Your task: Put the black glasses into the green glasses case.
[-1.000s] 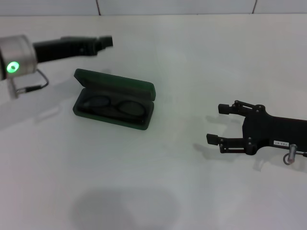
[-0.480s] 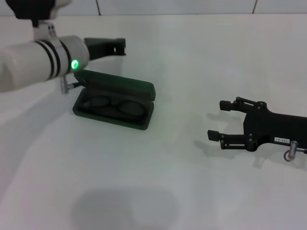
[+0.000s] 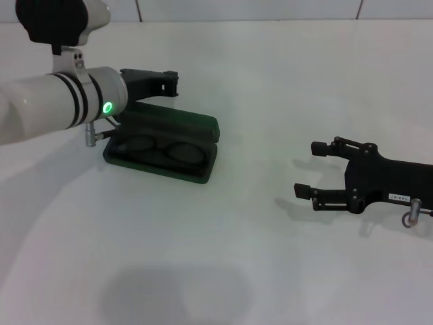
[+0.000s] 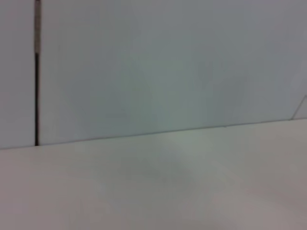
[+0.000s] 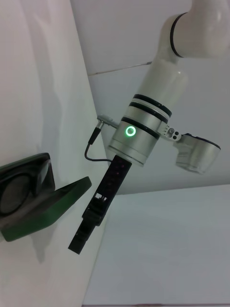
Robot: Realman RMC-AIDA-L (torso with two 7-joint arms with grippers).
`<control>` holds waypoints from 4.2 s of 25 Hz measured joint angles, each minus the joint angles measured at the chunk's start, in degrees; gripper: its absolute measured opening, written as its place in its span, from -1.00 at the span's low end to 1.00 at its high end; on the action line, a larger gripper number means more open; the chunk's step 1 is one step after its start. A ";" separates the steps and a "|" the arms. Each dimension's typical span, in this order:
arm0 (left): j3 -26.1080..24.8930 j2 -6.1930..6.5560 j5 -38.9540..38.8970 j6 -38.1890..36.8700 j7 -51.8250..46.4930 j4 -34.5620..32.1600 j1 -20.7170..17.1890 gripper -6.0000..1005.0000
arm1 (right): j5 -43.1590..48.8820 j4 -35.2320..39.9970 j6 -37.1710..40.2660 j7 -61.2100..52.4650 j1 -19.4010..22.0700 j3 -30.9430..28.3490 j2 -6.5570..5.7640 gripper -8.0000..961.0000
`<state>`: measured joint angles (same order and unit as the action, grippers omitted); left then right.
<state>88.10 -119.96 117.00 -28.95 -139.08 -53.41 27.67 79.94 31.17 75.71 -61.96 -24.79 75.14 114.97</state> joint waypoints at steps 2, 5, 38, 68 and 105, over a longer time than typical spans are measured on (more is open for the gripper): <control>0.04 0.08 -0.05 -0.46 0.25 -0.07 -0.12 -0.81 | 0.02 -0.02 -0.01 0.00 0.00 0.00 -0.01 0.85; 0.06 0.16 -0.06 -0.53 0.65 -0.13 -0.55 -0.80 | 0.04 -0.04 -0.03 0.00 0.00 0.00 -0.01 0.85; -4.28 0.17 -16.04 -7.97 22.06 -0.71 -8.52 -0.76 | 0.03 -1.64 -0.78 -0.09 -1.81 0.48 0.34 0.85; -4.53 2.02 -38.50 -19.15 45.94 6.67 -8.46 -0.72 | 0.04 -1.64 -0.74 -1.40 -2.65 0.35 0.52 0.85; -36.96 5.17 -23.05 -63.38 61.75 6.44 -16.98 0.30 | 1.26 1.52 8.86 0.38 1.43 -5.02 -2.74 0.85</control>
<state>51.14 -114.79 93.96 -92.33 -77.32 -46.97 10.70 81.21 32.69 84.58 -61.58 -23.36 70.12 112.22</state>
